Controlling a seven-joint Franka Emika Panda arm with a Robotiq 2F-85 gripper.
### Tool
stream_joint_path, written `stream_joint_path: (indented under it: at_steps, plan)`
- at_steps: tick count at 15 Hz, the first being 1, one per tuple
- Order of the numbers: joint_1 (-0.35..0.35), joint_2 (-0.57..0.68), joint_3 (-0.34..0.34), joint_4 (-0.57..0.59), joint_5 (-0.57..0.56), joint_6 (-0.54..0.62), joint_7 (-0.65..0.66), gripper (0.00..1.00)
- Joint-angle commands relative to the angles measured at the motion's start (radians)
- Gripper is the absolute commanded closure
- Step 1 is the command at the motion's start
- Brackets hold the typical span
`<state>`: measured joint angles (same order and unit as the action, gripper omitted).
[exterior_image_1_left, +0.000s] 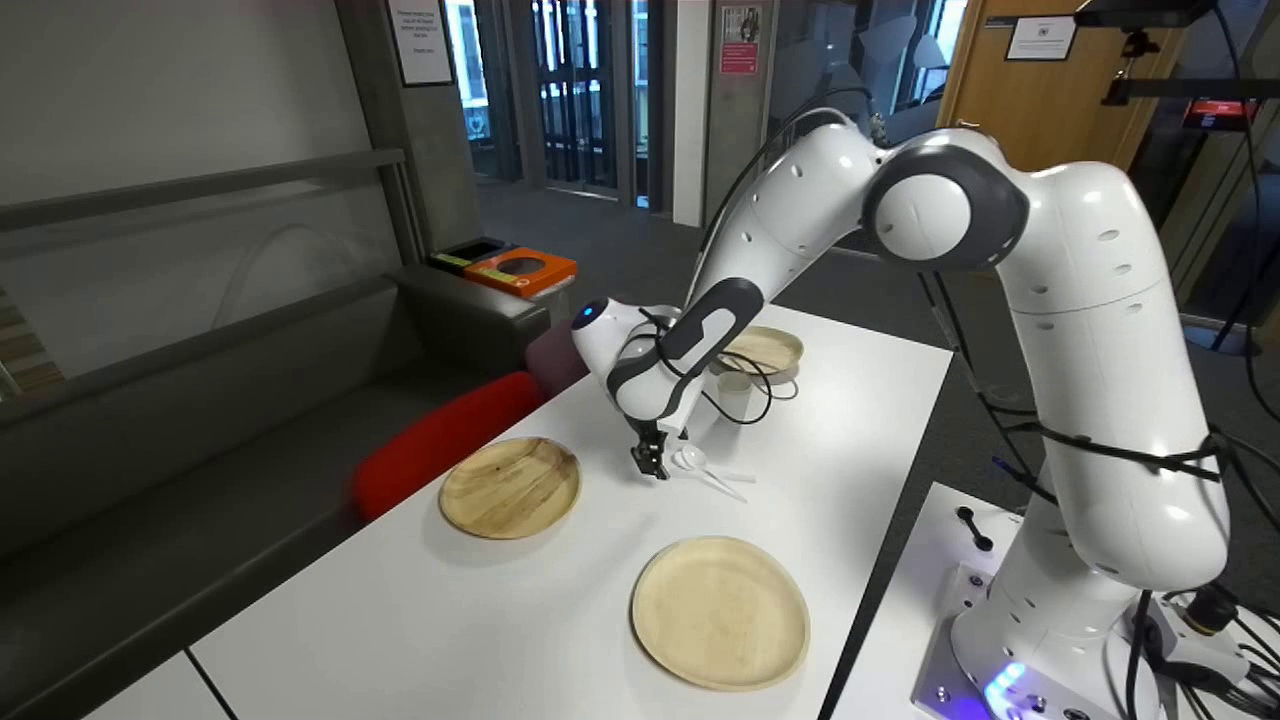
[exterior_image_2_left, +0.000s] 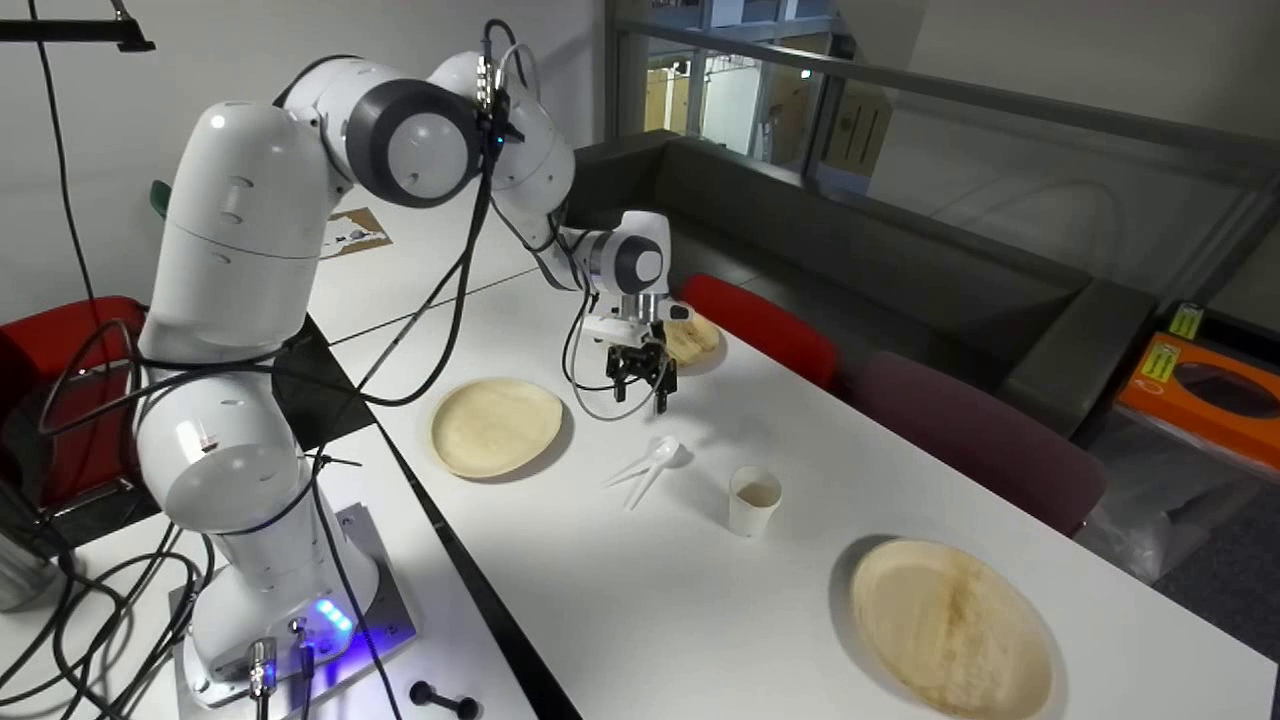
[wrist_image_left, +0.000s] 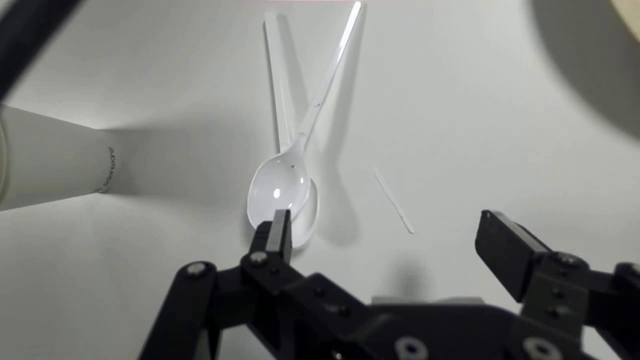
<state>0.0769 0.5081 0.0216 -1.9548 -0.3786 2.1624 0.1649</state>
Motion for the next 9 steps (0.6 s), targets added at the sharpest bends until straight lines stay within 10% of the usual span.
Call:
stream_joint_path:
  at_steps: [1,9]
  plan:
    - [-0.015,-0.171,-0.001,-0.148,0.063,0.005,-0.077,0.0]
    - [-0.02,-0.093,-0.048,-0.089,0.069,-0.065,-0.063,0.0]
